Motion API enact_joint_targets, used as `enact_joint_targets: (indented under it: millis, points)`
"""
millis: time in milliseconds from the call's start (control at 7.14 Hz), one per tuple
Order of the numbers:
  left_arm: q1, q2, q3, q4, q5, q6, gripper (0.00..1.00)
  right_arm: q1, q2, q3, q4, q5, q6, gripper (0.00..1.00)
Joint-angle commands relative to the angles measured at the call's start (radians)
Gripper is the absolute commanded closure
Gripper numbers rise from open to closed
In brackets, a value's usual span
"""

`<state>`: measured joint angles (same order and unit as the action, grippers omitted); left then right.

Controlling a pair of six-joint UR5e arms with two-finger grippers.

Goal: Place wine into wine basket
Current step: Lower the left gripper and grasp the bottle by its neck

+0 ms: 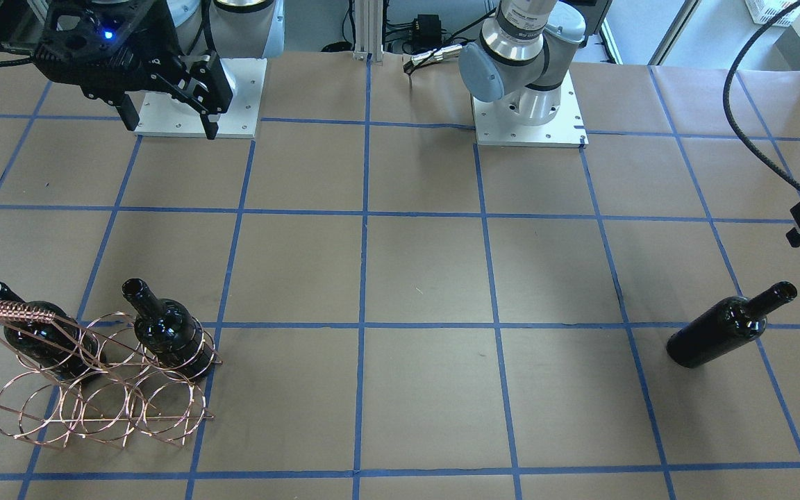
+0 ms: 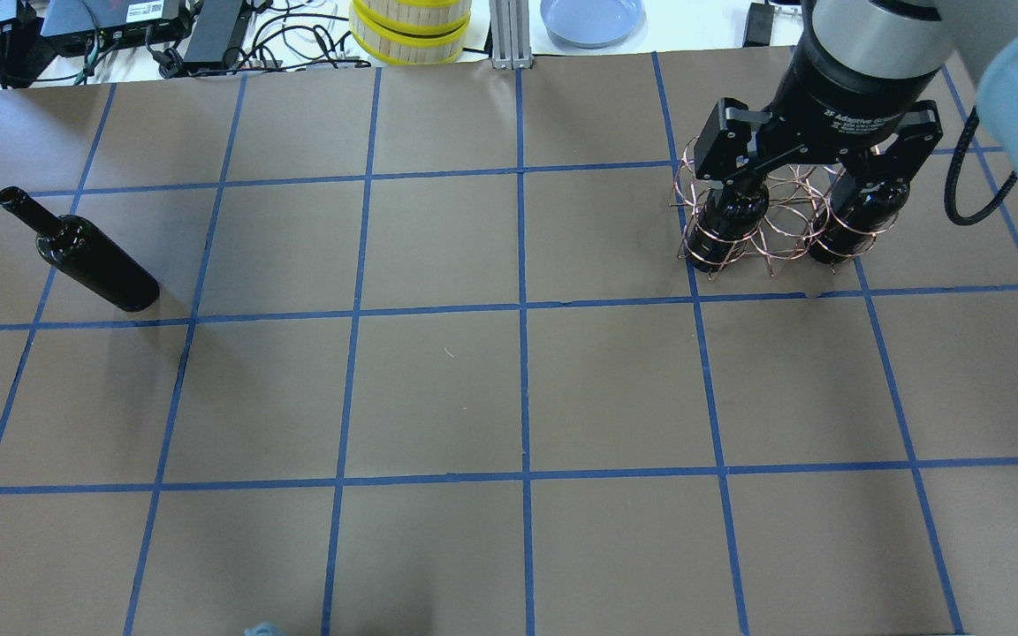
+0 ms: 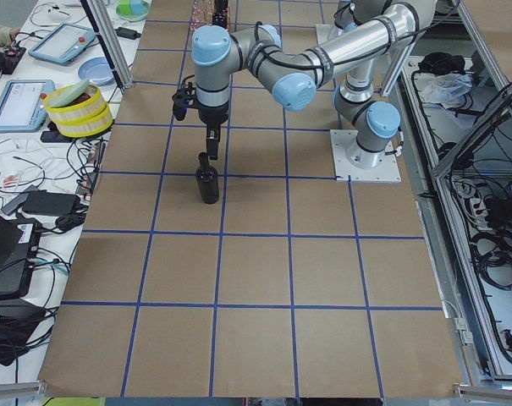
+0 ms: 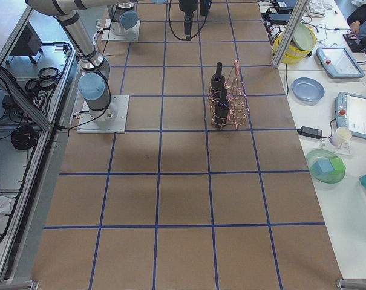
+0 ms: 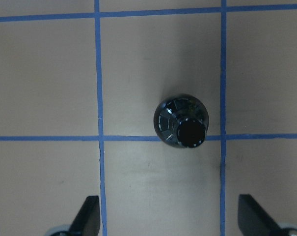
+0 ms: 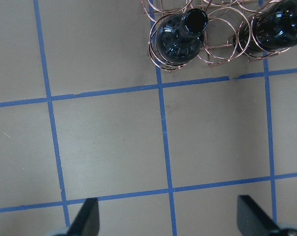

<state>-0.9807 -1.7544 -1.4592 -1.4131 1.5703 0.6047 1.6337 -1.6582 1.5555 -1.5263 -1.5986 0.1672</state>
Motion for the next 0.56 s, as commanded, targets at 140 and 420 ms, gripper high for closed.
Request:
enact_joint_targets:
  millis: [140,420]
  points:
    - [-0.004,-0.068,-0.010,0.032,-0.038,0.017,0.03,0.000,0.000,0.000,0.000,0.000,0.000,0.00]
    - [-0.019,-0.103,-0.012,0.072,-0.087,-0.021,0.03,0.000,0.000,0.000,0.000,-0.001,0.000,0.00]
